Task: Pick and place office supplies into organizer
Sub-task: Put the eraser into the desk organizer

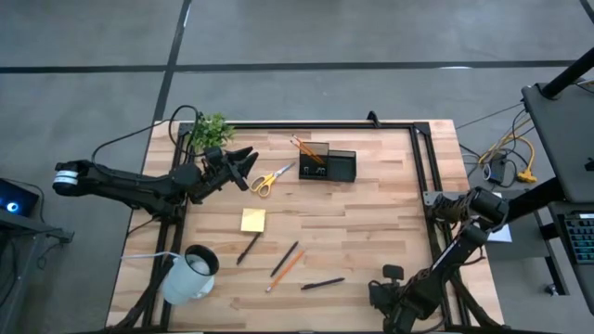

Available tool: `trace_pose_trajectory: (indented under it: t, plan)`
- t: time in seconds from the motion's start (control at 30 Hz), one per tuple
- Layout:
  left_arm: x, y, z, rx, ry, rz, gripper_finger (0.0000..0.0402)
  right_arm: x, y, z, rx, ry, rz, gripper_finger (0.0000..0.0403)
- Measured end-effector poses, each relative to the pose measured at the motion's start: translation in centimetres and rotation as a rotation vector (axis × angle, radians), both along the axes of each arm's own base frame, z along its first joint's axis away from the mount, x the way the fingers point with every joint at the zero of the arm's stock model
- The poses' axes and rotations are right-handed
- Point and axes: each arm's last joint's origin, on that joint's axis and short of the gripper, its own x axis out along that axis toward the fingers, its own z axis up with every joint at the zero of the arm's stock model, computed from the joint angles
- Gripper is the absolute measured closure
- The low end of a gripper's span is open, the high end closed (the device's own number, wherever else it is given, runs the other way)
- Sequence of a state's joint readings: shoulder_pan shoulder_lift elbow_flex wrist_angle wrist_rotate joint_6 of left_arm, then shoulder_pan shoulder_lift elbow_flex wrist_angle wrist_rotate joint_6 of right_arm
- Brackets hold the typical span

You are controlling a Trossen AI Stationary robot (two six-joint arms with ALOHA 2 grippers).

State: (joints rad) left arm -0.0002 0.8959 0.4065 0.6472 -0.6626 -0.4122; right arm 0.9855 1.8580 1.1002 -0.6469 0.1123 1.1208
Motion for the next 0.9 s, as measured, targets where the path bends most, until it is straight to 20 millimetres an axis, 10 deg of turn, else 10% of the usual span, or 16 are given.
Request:
trace_pose_trajectory:
  t: [0.9]
  plan:
    - [0.0,0.0,0.0,-0.001,-0.001,-0.001,0.0244,1.5,-1.0,2.4,0.011,-0.099,-0.001,0.0349]
